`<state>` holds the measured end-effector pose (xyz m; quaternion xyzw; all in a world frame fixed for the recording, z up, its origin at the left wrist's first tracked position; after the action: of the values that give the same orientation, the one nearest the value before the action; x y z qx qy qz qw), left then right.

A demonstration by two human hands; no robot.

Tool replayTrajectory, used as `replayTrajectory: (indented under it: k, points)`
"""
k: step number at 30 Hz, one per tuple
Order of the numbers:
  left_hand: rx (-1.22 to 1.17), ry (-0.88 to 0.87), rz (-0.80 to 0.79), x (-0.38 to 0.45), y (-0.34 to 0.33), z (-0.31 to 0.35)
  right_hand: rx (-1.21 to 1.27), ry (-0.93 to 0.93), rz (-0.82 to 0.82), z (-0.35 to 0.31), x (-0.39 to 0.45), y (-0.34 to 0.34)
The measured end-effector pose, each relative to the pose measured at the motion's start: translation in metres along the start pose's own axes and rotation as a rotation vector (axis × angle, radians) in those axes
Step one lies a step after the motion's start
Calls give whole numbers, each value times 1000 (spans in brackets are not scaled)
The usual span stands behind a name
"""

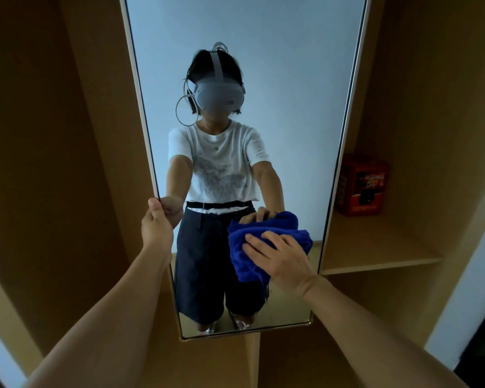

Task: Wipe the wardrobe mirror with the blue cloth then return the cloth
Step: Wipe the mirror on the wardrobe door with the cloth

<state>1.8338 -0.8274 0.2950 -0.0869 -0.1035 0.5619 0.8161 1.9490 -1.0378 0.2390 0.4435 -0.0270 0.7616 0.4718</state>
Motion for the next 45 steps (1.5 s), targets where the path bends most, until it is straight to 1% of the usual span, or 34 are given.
replayTrajectory:
  k: [3, 7, 12, 18, 21, 25, 29, 31, 34, 37, 41, 45]
  points:
    - [11, 15, 4, 3, 1, -2, -11, -158, 24, 22, 4, 2]
    - [-8, 22, 5, 1, 0, 1, -4, -267, 36, 47, 7, 9]
    - [-33, 13, -8, -2, 1, 0, 64, -465, 53, 70, 4, 12]
    - [-51, 16, -8, -6, 0, 3, 163, -837, 10, 89, -20, 12]
    - [-44, -10, -11, -7, 0, 1, 145, -913, -27, 88, -32, 10]
    - [-45, 4, -18, -4, 1, -1, 136, -948, -93, 76, -45, 2]
    - [-62, -10, -42, -6, 0, 2, 159, -954, -229, 54, -70, -11]
    - [-53, -22, -55, -8, -1, 0, 166, -911, -287, 41, -78, -15]
    - [-20, -29, -69, -6, 2, -8, 88, -747, -321, 22, -81, -18]
    - [-25, -23, -80, -5, 3, -15, 12, -652, -299, 9, -77, -19]
    - [-58, -5, -100, -6, 1, -16, 24, -617, -214, -8, -57, -18]
    - [-41, -14, -90, -5, 5, -16, 58, -510, -118, -28, -35, -18]
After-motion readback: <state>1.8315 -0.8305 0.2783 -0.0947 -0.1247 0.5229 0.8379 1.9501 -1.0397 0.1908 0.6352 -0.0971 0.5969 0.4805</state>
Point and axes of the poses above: each hand's wrist, its own x-axis towards the middle knuckle, its own y-axis out of the back of the hand, z = x × y, the point moved 5 cm from there along x, towards the middle knuckle, and after that the axes turned 11 degrees about -x, right-handed, at the moved point
